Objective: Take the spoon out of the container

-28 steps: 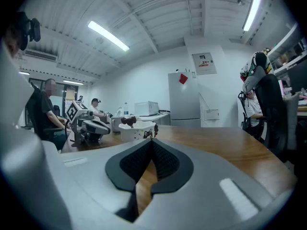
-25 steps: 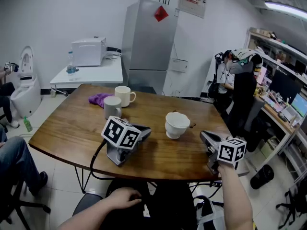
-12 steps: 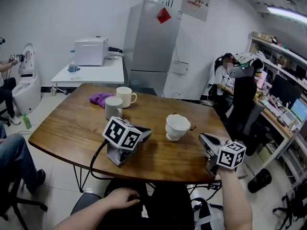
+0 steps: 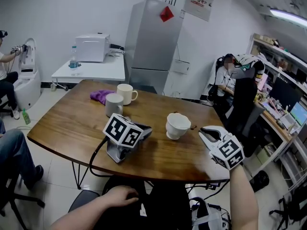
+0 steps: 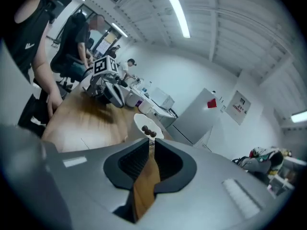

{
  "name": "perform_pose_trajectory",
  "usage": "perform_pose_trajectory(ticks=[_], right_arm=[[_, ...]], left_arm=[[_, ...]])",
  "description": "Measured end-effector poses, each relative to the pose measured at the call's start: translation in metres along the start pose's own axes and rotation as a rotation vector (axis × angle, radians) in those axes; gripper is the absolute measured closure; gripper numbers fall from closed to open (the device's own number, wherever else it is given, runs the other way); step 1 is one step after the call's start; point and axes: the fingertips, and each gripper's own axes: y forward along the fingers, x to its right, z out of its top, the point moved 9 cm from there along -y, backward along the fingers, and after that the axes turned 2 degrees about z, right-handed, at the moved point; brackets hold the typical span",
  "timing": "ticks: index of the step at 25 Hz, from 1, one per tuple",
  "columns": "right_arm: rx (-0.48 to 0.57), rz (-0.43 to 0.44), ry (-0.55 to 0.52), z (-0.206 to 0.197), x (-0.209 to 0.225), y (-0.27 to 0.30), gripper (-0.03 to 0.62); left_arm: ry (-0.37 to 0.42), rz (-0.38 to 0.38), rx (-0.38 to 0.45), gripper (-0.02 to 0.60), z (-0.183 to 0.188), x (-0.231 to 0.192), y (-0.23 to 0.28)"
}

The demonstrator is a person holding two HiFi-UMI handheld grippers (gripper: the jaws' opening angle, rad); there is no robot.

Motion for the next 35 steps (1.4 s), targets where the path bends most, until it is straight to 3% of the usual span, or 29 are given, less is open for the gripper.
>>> perform_pose_trajectory(ticks=[11, 17, 22, 28, 35], right_arm=[[-0.198, 0.025, -0.377, 0.02, -0.004, 0.008, 0.528], [-0.23, 0.034, -0.523, 0.029, -0.006, 0.013, 0.482], [-0.301, 0.048, -0.74, 0.037, -0.015, 0.023, 0.456], [-0.342, 0.073, -0.885, 0.039, -0.024, 0.032, 0.462], [-0.377, 0.053, -0.988, 0.037, -0.028, 0.034, 0.521]], left_arm=[[0.002, 0.0, 0.0, 0.569, 0.001, 0.0, 0.0], [0.003, 0.001, 0.001, 0.569, 0.0, 0.001, 0.0], [0.002, 0.0, 0.001, 0.569, 0.0, 0.001, 0.001], [0.002, 0.001, 0.001, 0.569, 0.001, 0.002, 0.001], [0.002, 0.0, 0.0, 0.569, 0.001, 0.001, 0.001]])
